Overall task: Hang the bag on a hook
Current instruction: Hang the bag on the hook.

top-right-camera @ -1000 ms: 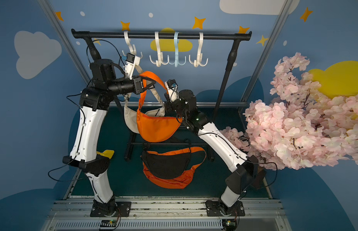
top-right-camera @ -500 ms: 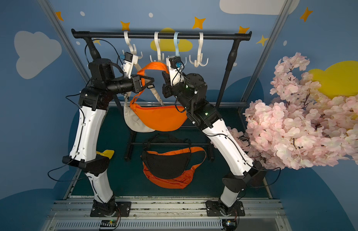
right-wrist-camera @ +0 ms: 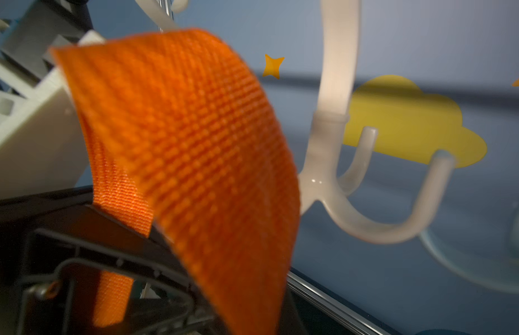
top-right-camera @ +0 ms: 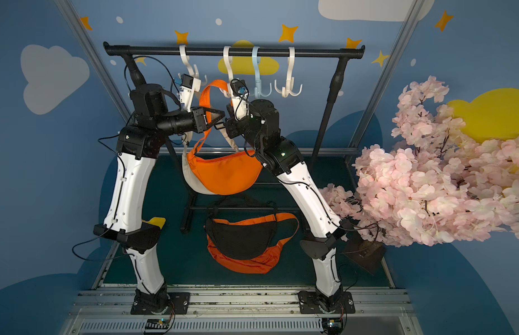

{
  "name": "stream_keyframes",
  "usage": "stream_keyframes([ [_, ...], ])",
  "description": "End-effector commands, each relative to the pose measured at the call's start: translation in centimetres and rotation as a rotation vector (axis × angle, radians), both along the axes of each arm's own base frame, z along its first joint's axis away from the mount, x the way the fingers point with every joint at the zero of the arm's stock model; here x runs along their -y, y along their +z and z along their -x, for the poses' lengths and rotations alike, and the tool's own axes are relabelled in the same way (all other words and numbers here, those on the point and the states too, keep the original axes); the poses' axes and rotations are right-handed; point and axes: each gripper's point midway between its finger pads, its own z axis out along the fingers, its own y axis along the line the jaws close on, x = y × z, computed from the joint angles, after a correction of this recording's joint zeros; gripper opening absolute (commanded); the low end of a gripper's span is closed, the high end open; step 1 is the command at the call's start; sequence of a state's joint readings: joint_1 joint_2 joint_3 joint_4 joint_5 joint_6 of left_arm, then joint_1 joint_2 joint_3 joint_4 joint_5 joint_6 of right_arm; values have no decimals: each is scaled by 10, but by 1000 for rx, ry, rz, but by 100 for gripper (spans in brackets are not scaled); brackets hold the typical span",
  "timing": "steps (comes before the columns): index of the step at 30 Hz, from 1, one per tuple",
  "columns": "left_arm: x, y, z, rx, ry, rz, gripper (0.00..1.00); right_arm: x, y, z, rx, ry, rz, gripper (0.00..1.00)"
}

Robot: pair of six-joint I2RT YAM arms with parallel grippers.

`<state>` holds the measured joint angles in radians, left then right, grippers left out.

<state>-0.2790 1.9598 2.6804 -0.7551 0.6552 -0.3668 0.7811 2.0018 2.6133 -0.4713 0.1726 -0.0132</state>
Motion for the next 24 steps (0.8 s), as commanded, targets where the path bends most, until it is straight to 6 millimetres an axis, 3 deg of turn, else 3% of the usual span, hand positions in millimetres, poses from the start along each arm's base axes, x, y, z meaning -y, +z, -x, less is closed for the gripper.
stream_keyframes([
  [1,7,-1,-4,-4,-7,6,4,11,21,-3,19,-19,-94,0],
  [12,13,-23,-20,-69,16,-13,4,11,6,-29,-57,2,-158,0],
  [24,15,-48,-28,-140,18,-48,4,-1,-22,-36,-143,48,-131,0],
])
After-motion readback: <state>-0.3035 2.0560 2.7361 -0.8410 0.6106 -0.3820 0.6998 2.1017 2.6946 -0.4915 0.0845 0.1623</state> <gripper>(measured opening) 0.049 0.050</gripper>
